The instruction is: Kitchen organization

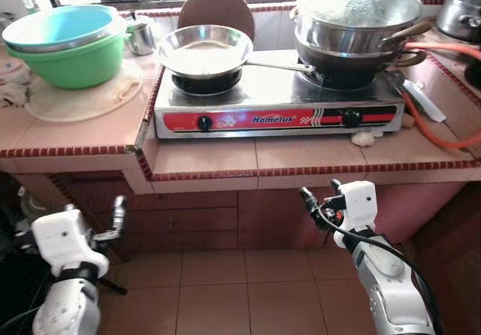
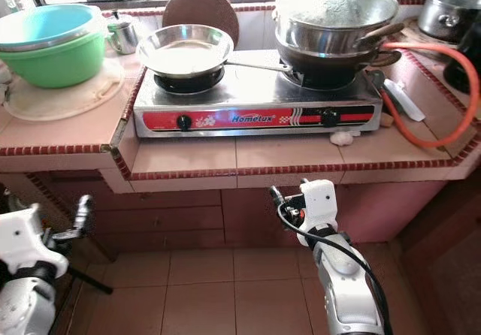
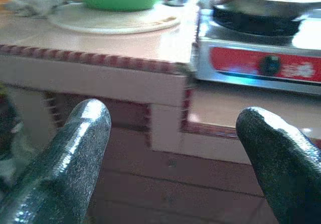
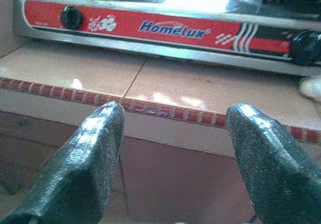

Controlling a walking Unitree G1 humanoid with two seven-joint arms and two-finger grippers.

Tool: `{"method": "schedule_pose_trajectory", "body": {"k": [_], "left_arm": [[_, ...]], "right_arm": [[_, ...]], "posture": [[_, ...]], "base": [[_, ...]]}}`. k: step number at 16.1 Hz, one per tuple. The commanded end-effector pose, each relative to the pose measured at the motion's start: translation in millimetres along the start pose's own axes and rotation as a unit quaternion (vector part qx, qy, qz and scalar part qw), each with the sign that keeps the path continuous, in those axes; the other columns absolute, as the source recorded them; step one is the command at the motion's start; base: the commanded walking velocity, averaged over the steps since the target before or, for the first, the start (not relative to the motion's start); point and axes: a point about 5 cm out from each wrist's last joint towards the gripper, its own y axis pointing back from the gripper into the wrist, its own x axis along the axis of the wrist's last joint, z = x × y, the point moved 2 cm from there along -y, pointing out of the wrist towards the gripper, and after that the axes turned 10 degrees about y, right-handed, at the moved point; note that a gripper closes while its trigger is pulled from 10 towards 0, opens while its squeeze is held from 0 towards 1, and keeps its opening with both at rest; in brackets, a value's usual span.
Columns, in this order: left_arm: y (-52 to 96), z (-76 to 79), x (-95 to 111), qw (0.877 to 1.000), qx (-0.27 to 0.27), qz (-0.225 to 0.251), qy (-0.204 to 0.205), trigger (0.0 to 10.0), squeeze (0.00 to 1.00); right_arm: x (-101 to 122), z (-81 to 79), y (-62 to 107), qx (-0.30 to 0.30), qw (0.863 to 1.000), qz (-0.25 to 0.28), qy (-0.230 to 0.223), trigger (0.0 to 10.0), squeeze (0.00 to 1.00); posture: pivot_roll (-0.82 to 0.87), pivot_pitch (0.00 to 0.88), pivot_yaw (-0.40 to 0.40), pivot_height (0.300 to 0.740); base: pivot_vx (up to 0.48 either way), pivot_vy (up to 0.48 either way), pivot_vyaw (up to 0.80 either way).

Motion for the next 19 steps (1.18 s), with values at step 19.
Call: {"method": "schedule_pose_trajectory", "body": {"k": [19], "left_arm": [[-21.5, 2.9, 13, 0.996, -0.053, -0.018, -0.063, 10.0, 0.0]], "right_arm": [[19, 3.1, -3.4, -0.038, 0.999, 0.001, 0.007, 10.0, 0.0]], "posture": [[-0.11, 0.059, 0.046, 0.74]], "base": [[0.0, 0.0, -0.72]]}}
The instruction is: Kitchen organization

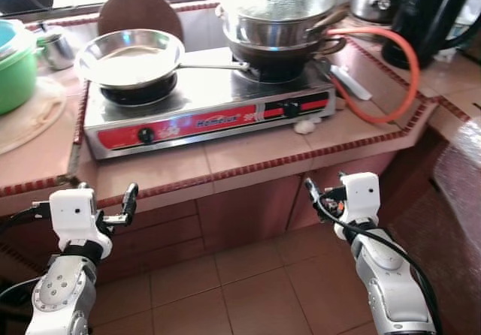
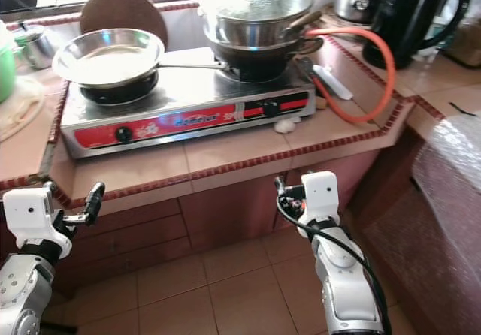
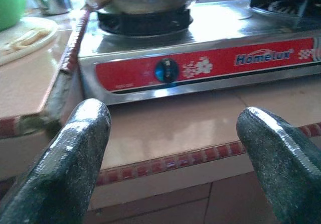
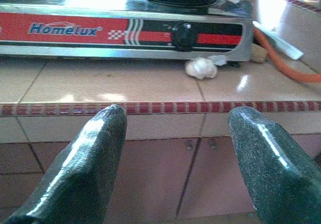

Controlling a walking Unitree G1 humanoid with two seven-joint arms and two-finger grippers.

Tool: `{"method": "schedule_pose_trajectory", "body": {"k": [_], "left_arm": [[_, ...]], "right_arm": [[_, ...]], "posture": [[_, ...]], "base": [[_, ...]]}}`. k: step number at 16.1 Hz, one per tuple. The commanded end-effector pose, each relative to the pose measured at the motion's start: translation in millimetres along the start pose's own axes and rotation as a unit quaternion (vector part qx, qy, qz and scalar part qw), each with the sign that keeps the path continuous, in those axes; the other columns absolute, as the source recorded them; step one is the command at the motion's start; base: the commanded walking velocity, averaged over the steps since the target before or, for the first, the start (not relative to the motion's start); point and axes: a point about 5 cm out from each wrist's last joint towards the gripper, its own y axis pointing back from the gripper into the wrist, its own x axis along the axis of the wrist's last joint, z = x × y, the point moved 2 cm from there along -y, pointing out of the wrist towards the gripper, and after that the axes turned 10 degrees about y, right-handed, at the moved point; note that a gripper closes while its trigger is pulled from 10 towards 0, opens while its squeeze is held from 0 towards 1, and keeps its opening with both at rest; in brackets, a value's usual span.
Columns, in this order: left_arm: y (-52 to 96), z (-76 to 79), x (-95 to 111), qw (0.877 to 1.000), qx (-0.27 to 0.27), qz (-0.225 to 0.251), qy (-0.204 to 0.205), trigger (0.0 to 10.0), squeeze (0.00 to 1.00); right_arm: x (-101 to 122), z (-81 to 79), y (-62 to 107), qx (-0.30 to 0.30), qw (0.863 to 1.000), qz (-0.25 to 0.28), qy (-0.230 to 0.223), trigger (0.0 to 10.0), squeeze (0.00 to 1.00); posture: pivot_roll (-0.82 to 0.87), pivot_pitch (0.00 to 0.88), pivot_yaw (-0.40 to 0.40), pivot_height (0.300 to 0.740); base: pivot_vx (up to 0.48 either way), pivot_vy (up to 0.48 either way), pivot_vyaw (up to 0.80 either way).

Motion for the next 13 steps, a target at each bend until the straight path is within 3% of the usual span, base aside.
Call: {"method": "schedule_pose_trajectory", "body": {"k": [1, 3, 6, 10, 13], "left_arm": [[-0.3, -3.5, 0, 1.0, 0.006, -0.001, -0.018, 10.0, 0.0], [-3.5, -10.6, 7, 0.998, 0.019, 0.014, -0.06, 10.0, 0.0], [-8.1, -16.1, 14, 0.998, 0.022, 0.024, -0.057, 10.0, 0.0], [-11.7, -12.1, 18, 0.998, 0.011, 0.032, -0.046, 10.0, 0.0], [-15.4, -11.0, 19, 0.998, 0.011, 0.036, -0.043, 10.0, 0.0]], "right_arm": [[4, 1.2, 0.8, -0.003, 1.0, 0.003, -0.001, 10.0, 0.0], [5, 0.7, 1.2, -0.001, 1.0, 0.004, -0.002, 10.0, 0.0], [6, -1.1, 2.2, 0.002, 1.0, 0.009, -0.005, 10.0, 0.0], [9, -3.7, 2.3, 0.005, 1.0, 0.013, -0.003, 10.0, 0.0], [8, -3.9, 1.4, 0.003, 1.0, 0.008, -0.005, 10.0, 0.0]], "posture": [[-0.11, 0.063, 0.044, 0.74], [-0.11, 0.071, 0.044, 0.74], [-0.11, 0.075, 0.044, 0.74], [-0.11, 0.076, 0.05, 0.74], [-0.12, 0.077, 0.049, 0.74]], "base": [[0.0, 0.0, -0.77], [0.0, 0.0, -0.77], [0.0, 0.0, -0.77], [0.0, 0.0, 0.0], [0.0, 0.0, -0.8]]}}
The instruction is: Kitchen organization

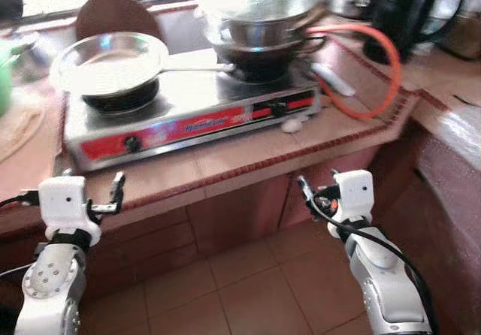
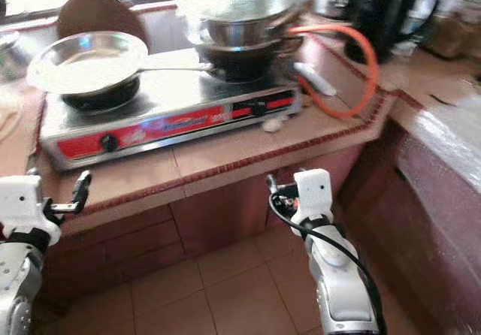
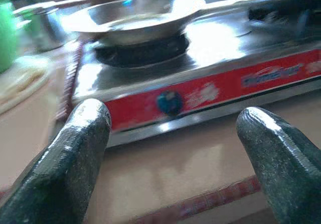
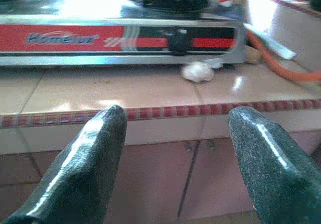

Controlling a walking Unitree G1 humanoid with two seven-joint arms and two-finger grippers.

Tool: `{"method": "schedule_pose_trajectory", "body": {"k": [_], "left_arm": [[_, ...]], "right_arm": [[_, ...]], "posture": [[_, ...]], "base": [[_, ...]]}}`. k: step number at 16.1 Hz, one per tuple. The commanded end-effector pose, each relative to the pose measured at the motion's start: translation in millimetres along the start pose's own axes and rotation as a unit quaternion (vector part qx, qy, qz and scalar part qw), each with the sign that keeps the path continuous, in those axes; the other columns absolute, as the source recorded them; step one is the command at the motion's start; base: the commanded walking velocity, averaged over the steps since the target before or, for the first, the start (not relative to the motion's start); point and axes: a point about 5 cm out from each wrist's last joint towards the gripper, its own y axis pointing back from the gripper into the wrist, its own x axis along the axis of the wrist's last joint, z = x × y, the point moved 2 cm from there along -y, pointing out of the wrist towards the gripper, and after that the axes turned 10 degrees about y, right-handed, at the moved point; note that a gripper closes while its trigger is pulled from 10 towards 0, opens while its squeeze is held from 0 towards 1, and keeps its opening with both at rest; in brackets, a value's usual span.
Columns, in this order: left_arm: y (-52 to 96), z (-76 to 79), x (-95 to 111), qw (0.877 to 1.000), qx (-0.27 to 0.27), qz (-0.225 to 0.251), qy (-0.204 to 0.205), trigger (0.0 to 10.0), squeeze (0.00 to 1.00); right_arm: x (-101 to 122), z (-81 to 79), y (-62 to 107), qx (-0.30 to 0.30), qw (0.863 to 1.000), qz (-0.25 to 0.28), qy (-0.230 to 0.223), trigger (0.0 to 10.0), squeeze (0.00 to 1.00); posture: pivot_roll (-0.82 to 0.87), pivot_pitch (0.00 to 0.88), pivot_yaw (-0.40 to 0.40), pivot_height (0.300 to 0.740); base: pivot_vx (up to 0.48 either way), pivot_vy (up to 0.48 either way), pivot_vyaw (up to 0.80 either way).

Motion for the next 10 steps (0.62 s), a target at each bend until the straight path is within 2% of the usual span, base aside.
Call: {"method": "schedule_pose_trajectory", "body": {"k": [1, 10], "left_arm": [[-3.4, 3.6, 3, 1.0, -0.01, 0.006, 0.0, 10.0, 0.0], [-2.8, 14.2, -4, 1.0, -0.028, -0.004, 0.012, 10.0, 0.0]], "right_arm": [[1, 4.5, 1.2, -0.01, 1.0, -0.002, -0.002, 10.0, 0.0], [2, 3.7, -0.7, -0.011, 1.0, 0.001, -0.003, 10.0, 0.0]], "posture": [[-0.12, 0.077, 0.051, 0.74], [-0.12, 0.072, 0.051, 0.74]], "base": [[0.0, 0.0, -0.8], [0.0, 0.0, -0.8]]}}
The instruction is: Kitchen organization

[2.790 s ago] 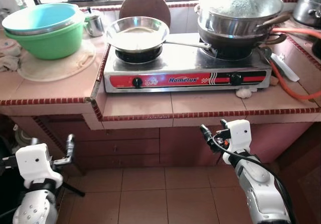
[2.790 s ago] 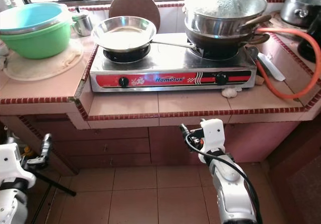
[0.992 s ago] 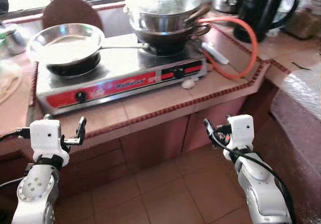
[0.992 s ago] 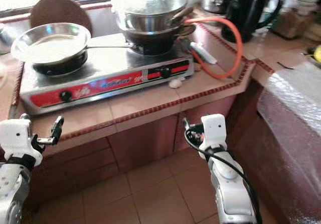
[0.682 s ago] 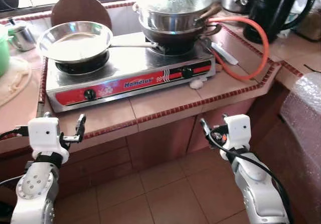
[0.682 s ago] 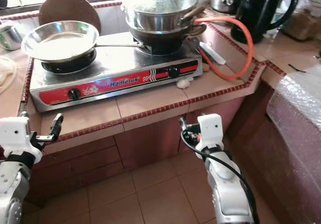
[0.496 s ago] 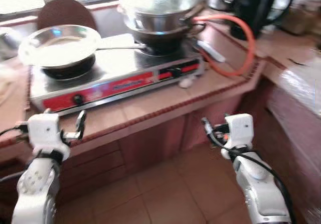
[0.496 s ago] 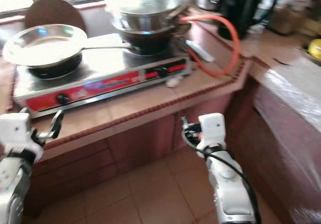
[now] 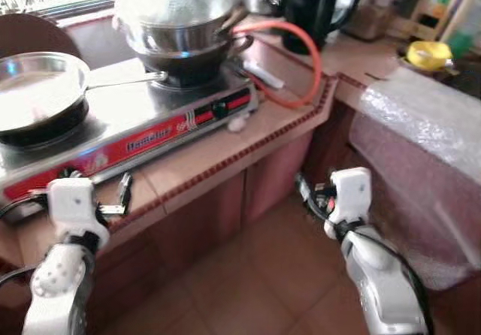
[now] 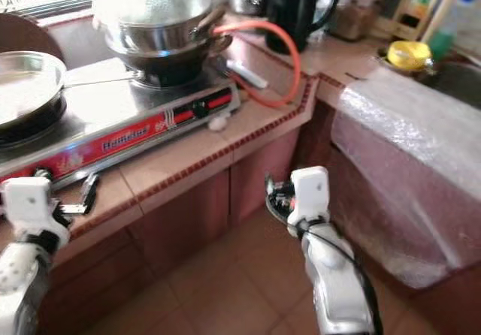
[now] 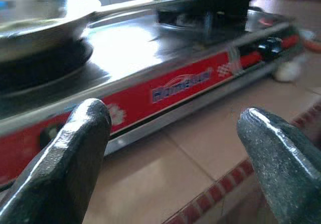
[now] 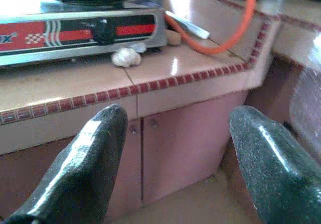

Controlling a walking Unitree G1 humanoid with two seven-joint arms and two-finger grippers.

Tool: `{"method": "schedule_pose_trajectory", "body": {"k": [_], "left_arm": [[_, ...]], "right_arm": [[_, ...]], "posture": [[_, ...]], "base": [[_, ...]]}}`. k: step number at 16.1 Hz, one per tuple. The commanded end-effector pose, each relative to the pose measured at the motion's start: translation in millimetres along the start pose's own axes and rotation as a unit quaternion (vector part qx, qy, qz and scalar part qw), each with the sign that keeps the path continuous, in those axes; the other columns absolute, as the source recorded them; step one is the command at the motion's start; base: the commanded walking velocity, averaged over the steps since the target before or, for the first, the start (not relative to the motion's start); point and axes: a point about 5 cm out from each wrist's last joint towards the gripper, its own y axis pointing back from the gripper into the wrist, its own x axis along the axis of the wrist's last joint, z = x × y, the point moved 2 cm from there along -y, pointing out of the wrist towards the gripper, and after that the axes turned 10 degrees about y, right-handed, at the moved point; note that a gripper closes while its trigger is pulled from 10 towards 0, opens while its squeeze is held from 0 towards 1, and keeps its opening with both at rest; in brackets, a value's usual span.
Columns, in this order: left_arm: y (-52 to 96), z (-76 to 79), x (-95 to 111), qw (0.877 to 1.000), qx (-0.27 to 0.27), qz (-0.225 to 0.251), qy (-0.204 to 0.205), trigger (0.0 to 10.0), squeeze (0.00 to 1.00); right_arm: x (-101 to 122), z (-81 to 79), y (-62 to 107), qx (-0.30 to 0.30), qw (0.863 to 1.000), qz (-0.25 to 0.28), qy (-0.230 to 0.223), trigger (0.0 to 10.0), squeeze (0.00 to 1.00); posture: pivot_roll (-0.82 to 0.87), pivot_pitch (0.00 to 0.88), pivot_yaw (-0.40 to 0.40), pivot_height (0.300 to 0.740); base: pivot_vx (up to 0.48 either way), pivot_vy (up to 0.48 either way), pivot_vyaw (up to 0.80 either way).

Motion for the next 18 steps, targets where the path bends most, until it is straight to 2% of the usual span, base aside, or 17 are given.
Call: {"method": "schedule_pose_trajectory", "body": {"k": [1, 18], "left_arm": [[-2.3, 5.0, 5, 1.0, -0.01, 0.01, -0.001, 10.0, 0.0], [1.1, 19.2, -3, 1.0, -0.027, 0.002, 0.012, 10.0, 0.0]], "right_arm": [[-1, 10.1, 1.4, -0.016, 1.0, -0.005, 0.005, 10.0, 0.0], [1, 8.6, 1.1, -0.023, 1.0, -0.003, -0.002, 10.0, 0.0]], "posture": [[-0.12, 0.071, 0.051, 0.74], [-0.12, 0.083, 0.051, 0.74]], "base": [[0.0, 0.0, -0.8], [0.0, 0.0, -0.8]]}}
